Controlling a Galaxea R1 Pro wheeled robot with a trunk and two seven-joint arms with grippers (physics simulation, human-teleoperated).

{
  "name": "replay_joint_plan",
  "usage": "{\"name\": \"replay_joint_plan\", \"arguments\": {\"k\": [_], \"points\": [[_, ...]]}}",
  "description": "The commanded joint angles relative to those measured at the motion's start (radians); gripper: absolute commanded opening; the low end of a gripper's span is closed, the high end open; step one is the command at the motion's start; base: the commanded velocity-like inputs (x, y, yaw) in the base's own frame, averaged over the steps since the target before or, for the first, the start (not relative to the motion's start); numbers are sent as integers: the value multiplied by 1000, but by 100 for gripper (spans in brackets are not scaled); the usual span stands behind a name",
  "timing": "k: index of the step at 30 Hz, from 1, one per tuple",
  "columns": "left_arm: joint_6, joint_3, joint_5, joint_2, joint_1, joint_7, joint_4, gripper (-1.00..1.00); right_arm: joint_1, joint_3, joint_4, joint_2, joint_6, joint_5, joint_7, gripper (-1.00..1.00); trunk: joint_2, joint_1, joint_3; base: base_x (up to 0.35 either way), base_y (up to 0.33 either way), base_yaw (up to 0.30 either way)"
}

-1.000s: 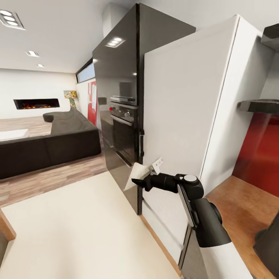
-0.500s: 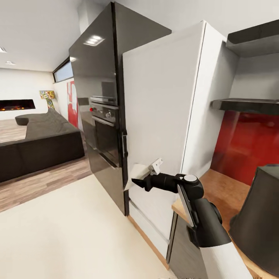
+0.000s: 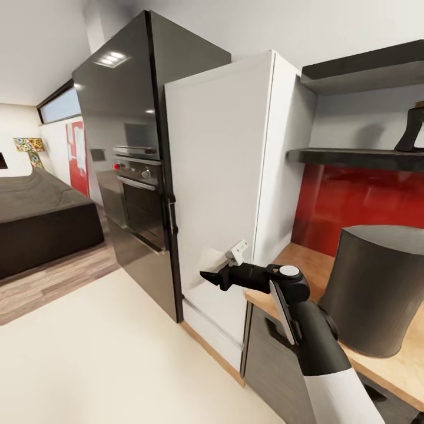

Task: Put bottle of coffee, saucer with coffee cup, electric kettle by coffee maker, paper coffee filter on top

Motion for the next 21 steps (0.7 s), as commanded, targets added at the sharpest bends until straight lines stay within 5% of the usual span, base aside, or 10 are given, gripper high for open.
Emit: {"name": "replay_joint_plan", "arguments": {"k": [1, 8, 21], "points": [[-1, 0, 5, 0, 1, 0, -2, 100, 0, -1, -1, 1, 3, 10, 8, -100, -1, 0, 0, -262, 232, -285], [-1, 0, 5, 0, 1, 0, -2, 100, 0, 1, -1, 1, 3, 10, 7, -100, -1, 0, 0, -118, 108, -262], [-1, 0, 5, -1, 1, 0, -2, 100, 0, 1, -1, 1, 3, 10, 8, -100, -1, 0, 1, -2, 2, -87]]}}
